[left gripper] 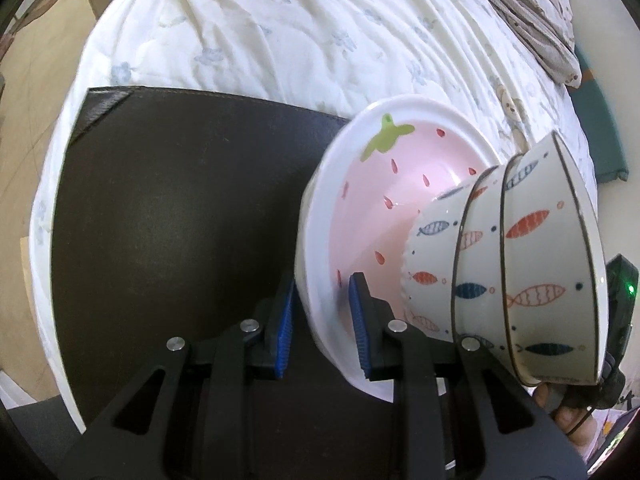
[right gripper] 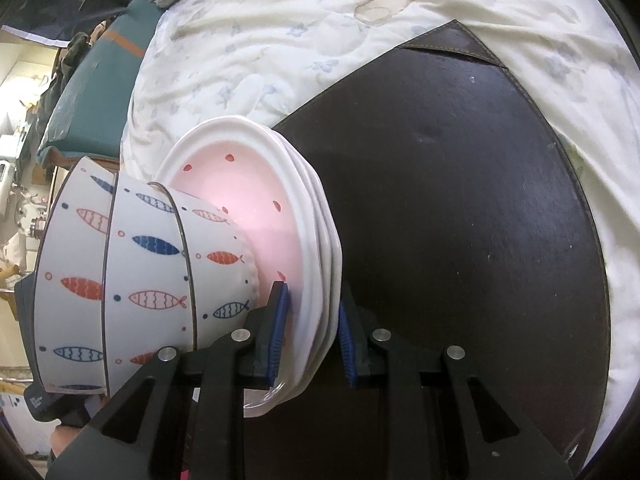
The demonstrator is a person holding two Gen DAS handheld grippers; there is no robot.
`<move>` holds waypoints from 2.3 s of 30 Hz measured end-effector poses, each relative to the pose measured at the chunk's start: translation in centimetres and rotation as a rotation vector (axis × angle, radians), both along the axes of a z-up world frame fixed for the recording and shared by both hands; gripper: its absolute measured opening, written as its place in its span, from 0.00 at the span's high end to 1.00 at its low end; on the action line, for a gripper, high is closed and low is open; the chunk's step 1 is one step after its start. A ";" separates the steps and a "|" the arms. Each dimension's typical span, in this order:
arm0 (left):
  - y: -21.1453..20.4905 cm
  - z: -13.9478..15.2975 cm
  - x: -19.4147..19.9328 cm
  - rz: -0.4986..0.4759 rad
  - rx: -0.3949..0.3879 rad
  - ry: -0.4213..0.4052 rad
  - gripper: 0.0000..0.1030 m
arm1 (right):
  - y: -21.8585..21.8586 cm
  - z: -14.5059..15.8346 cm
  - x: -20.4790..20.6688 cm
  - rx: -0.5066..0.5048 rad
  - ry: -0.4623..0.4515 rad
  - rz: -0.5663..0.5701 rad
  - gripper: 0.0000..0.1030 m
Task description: Organize plates and bowls
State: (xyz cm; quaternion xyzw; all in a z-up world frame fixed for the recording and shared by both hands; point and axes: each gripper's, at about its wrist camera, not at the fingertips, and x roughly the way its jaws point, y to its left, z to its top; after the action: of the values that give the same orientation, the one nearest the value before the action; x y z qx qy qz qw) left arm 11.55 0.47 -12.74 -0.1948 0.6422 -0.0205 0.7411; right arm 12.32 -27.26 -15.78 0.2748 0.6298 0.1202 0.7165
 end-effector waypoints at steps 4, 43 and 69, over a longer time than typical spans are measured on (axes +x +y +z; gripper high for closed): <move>1.1 1.3 -0.8 0.046 0.028 -0.050 0.68 | -1.6 1.2 -0.7 -0.034 -0.021 -0.048 0.73; 3.1 5.5 1.1 0.184 -0.111 -0.210 0.65 | -1.7 5.6 0.6 0.103 -0.172 -0.094 0.76; 1.5 9.0 -0.8 0.049 0.053 -0.321 0.61 | -0.9 10.9 -0.5 0.168 -0.390 -0.039 0.44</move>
State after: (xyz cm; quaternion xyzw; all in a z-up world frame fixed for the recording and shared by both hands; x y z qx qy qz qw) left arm 10.73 1.98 -3.72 -0.1851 0.5110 -0.0163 0.8393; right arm 11.80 -28.11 -4.86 0.3171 0.4614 0.2092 0.8017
